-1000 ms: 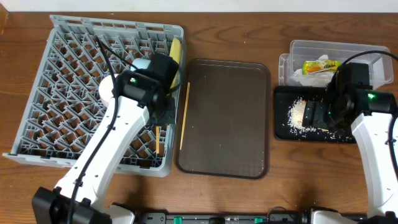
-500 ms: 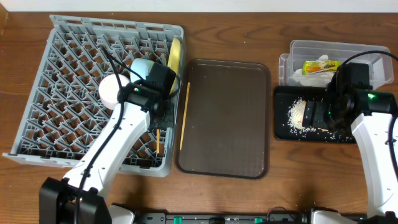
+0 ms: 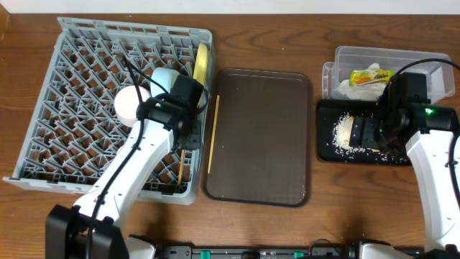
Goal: Sort waste into correct bins and load items into the dishwasher
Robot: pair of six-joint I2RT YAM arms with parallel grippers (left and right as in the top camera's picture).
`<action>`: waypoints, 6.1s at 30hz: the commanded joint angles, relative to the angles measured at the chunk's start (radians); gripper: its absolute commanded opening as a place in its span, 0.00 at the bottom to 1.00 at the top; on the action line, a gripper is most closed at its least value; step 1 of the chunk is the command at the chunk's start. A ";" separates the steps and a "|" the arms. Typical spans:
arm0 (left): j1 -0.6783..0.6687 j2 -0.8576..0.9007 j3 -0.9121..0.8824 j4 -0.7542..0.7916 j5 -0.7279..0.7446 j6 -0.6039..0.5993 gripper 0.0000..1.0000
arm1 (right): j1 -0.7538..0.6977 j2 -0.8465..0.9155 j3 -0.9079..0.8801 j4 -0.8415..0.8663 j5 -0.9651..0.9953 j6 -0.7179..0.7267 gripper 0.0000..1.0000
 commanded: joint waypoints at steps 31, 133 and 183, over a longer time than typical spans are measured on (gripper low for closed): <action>-0.251 0.362 0.008 0.349 -0.101 -0.219 0.50 | -0.011 -0.008 0.019 -0.001 0.006 0.010 0.93; -0.009 -0.068 0.008 -0.032 0.033 0.049 0.06 | -0.011 -0.008 0.019 -0.007 0.006 0.010 0.94; 0.277 -0.259 0.006 -0.210 0.261 0.116 0.86 | 0.093 -0.113 -0.028 0.171 -0.125 -0.063 0.99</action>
